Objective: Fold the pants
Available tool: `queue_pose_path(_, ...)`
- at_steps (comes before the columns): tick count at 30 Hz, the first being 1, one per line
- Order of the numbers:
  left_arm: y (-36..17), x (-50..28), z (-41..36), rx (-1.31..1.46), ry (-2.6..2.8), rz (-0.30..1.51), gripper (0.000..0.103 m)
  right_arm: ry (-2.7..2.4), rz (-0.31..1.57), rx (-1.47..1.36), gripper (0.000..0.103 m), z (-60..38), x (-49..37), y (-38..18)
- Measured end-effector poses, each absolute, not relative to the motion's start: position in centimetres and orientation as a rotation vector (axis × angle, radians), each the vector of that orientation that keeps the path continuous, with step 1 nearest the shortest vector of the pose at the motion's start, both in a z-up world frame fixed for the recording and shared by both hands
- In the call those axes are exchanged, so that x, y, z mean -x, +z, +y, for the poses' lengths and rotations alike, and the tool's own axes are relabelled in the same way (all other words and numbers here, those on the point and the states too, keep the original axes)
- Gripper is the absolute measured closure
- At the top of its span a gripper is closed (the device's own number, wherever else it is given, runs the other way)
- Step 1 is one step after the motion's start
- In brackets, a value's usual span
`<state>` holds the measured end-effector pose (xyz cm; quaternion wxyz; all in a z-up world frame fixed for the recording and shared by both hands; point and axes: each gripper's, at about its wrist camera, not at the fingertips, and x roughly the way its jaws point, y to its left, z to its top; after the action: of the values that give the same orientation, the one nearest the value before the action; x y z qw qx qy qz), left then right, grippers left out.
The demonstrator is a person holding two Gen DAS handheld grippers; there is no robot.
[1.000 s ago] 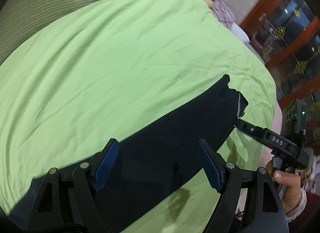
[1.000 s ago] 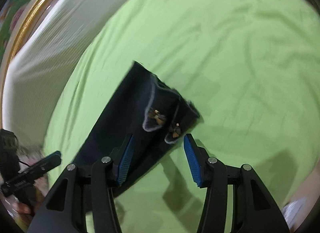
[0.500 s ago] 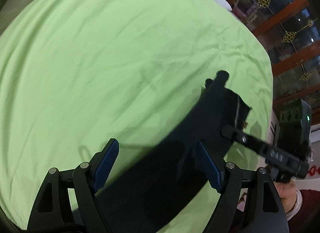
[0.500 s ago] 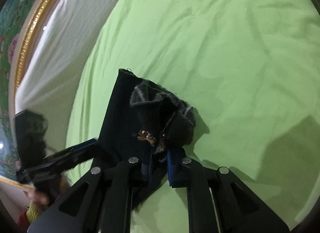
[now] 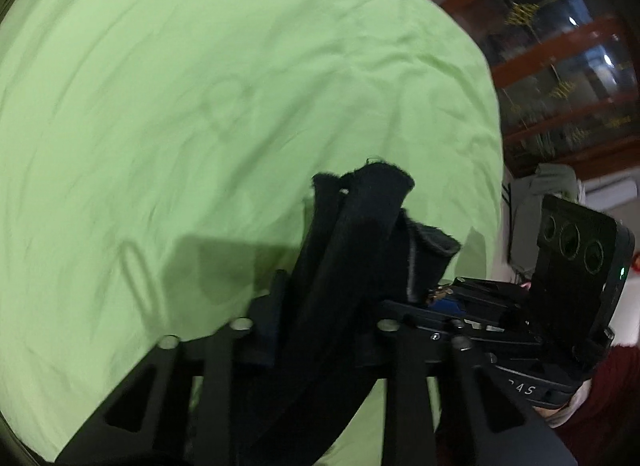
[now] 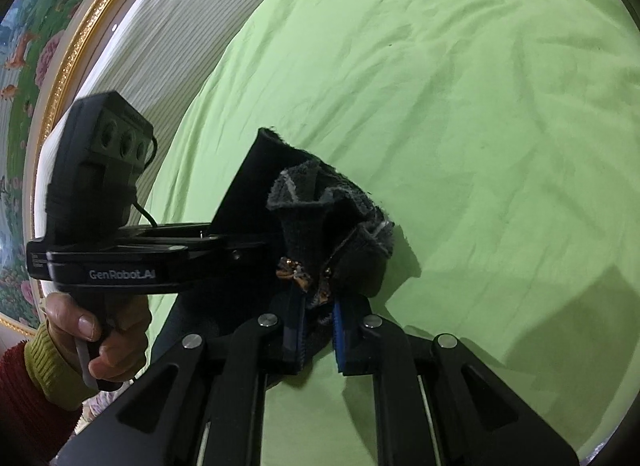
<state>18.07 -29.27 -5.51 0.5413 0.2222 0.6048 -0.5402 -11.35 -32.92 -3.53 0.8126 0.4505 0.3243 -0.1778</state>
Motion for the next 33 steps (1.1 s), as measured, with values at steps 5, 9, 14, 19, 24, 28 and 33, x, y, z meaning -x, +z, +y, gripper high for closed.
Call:
queue_pose_path(5,-3.6,-18.0,-27.5,-0.455,-1.312,1.401,0.091,-0.365,0.687,-0.895,0.091,-32.1,10.0,-1.8)
queue_pose_path(9,-1.1,-18.1,-25.8,-0.382,-1.335,1.353,0.092,-0.328,0.666,-0.860,0.091,-31.2,9.7,0.4)
queue_pose_path(14,1.6,-18.4,-22.5,-0.315,-1.327,1.316,0.092,-0.245,0.641,-0.783,0.091,-28.5,8.6,3.5)
queue_pose_path(19,3.5,-18.9,-18.1,-0.239,-1.290,1.291,0.092,-0.154,0.632,-0.735,0.091,-25.0,7.0,5.1)
queue_pose_path(24,4.4,-19.0,-13.3,-0.185,-1.234,1.274,0.092,-0.075,0.654,-0.703,0.091,-22.2,5.3,5.7)
queue_pose_path(28,4.2,-19.1,-10.0,-0.135,-1.181,1.268,0.092,-0.013,0.679,-0.668,0.091,-19.7,3.3,5.6)
queue_pose_path(33,3.4,-19.4,-7.0,-0.101,-1.116,1.269,0.092,0.037,0.717,-0.633,0.091,-17.4,1.6,4.8)
